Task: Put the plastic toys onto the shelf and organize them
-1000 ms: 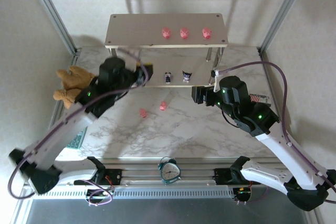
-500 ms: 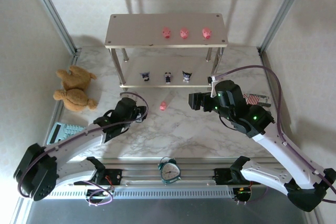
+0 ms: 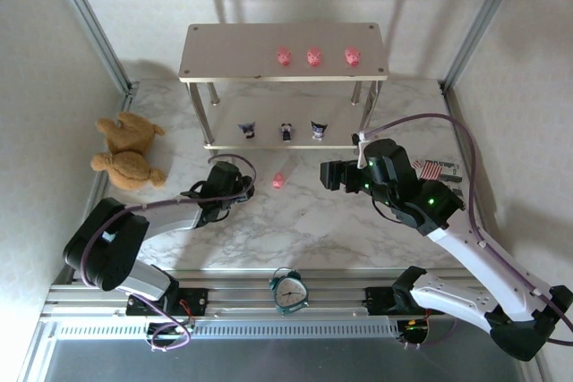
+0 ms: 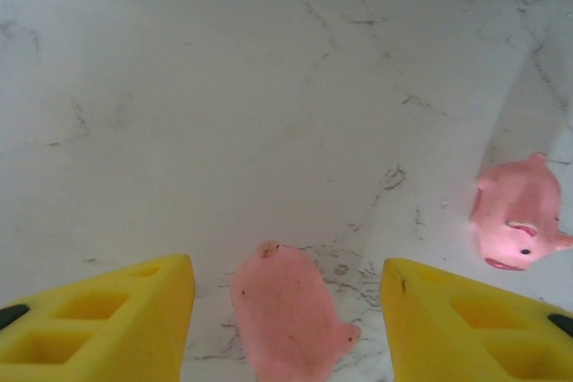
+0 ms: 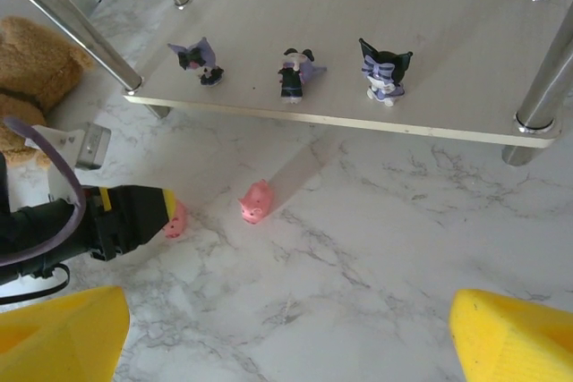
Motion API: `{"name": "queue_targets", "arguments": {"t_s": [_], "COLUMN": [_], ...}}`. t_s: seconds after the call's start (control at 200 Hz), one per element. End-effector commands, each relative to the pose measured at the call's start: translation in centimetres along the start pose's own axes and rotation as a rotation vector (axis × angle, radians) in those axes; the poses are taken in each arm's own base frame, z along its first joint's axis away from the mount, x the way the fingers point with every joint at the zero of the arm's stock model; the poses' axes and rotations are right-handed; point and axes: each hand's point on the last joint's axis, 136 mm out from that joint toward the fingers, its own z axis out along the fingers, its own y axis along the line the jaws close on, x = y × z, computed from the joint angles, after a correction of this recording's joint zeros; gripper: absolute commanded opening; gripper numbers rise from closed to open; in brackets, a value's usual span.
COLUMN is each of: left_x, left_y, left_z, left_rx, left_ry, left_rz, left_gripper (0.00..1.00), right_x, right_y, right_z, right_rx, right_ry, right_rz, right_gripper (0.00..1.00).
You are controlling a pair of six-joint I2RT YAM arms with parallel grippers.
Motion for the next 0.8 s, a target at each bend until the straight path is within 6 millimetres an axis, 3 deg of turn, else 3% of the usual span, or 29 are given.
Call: {"name": "queue_targets", "arguments": {"t_s": [0.0, 0.315, 0.425, 0.566, 0.686, 0.791], "left_x": [-0.5, 1.1, 1.7, 1.9, 1.4, -0.4], "left_y": [-0.9, -0.9, -0.7, -0.7, -1.1, -1.8], "left_z": [0.5, 1.8, 2.5, 3.0, 2.6, 1.0], "left_rx": [0.040, 0.047, 0.040, 0.043, 0.047, 0.036], "left_ry": [-0.005, 0.070, 0.107, 0.123, 0.125, 0.109], "left_rz": [-0.039, -0.027, -0.020, -0.016, 0.012, 0.054], "left_gripper": [0.57, 0.46, 0.31, 0.00, 0.00, 0.00], "right_x": [-0.6, -0.5, -0.5, -0.6, -1.0, -1.2], "right_y": [-0.2, -0.4, -0.5, -0.8, -1.6, -1.6], "right_z": [-0.2, -0.2, -0.3, -0.5, -0.8, -1.0], "right_rx": [0.003, 0.009, 0.012, 0.021, 0.044, 0.046], "right_ry": [-0.036, -0.046, -0.051, -0.059, -0.074, -0.080], "right_rz": [0.011, 0.012, 0.011, 0.010, 0.025, 0.022], "right_gripper": [0.93, 0.93, 0.93, 0.93, 0.93, 0.93]}}
